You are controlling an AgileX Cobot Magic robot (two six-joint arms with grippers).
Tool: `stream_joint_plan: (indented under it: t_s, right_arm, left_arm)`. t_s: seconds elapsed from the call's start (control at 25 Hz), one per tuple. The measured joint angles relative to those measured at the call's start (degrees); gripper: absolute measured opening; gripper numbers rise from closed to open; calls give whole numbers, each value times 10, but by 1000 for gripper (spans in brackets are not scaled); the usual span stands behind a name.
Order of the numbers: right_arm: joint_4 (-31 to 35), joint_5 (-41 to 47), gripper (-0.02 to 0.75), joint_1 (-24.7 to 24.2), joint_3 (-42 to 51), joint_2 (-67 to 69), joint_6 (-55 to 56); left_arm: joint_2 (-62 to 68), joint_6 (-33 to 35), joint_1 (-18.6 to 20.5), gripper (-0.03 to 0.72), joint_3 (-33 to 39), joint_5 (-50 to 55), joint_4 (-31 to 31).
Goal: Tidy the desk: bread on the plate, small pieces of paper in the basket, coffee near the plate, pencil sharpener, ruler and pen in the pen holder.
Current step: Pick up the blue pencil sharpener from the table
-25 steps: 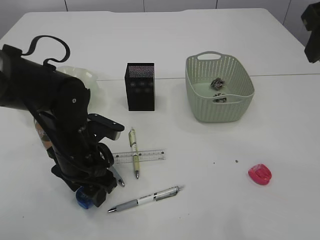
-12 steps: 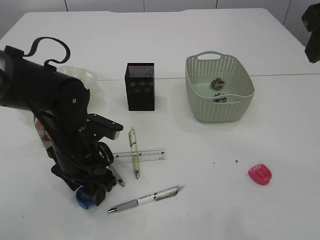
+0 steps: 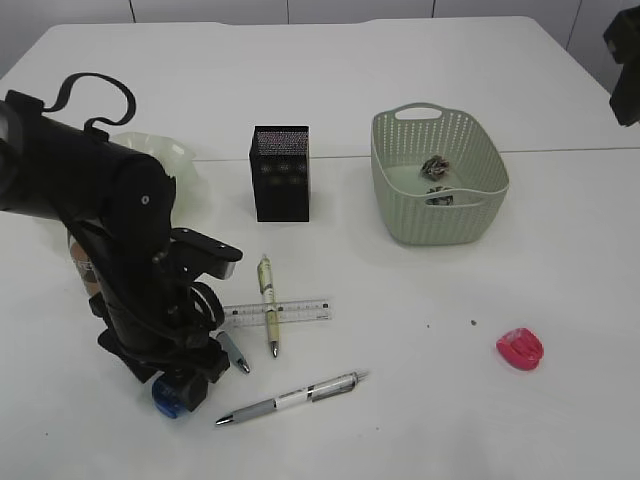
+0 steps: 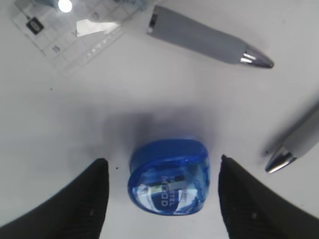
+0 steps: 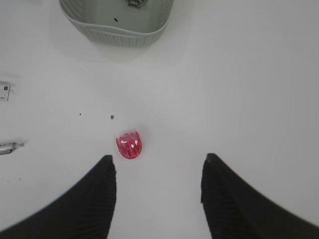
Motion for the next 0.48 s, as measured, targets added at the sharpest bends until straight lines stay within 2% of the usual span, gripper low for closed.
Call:
stream_joint_plan:
  t_s: [0.48]
  right_arm:
    - [0,-1,405,0,0,0,0]
  left_arm:
    - [8,0,0,496,0,6,-5]
